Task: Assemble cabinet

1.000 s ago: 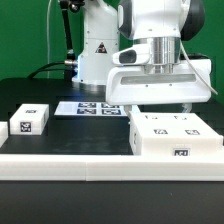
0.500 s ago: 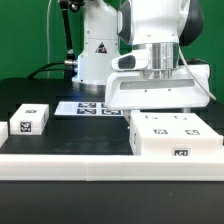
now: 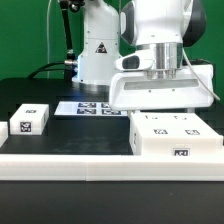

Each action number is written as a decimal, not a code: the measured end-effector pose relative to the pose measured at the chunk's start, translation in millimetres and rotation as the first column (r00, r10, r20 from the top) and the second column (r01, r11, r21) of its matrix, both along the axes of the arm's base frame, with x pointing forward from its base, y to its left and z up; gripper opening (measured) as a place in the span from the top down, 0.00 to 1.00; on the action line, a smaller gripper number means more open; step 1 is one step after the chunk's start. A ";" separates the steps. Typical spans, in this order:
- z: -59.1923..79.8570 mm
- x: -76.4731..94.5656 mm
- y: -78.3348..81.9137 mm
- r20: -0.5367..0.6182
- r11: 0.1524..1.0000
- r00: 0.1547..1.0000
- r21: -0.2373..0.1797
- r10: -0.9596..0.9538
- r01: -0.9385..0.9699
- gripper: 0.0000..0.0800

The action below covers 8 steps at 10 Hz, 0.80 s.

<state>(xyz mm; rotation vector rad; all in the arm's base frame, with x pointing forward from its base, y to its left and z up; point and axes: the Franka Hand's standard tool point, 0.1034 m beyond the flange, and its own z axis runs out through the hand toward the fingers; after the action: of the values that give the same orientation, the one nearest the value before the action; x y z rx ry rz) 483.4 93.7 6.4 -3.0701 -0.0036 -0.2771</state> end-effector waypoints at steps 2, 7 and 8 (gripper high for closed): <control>0.0 -0.1 0.2 0.000 1.000 1.000 0.000 0.003 -0.003 0.00; 0.2 0.9 -0.3 0.012 1.000 1.000 0.000 -0.002 0.002 0.00; -0.1 0.8 1.8 0.015 1.000 1.000 0.001 -0.006 0.006 0.00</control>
Offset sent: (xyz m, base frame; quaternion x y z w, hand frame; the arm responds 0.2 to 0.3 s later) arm 0.0000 0.0000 0.0000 0.0000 0.0000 0.0000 1.0000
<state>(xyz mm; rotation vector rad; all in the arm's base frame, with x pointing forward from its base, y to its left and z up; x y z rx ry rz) 484.1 95.6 6.4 -3.0674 0.0056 -0.3007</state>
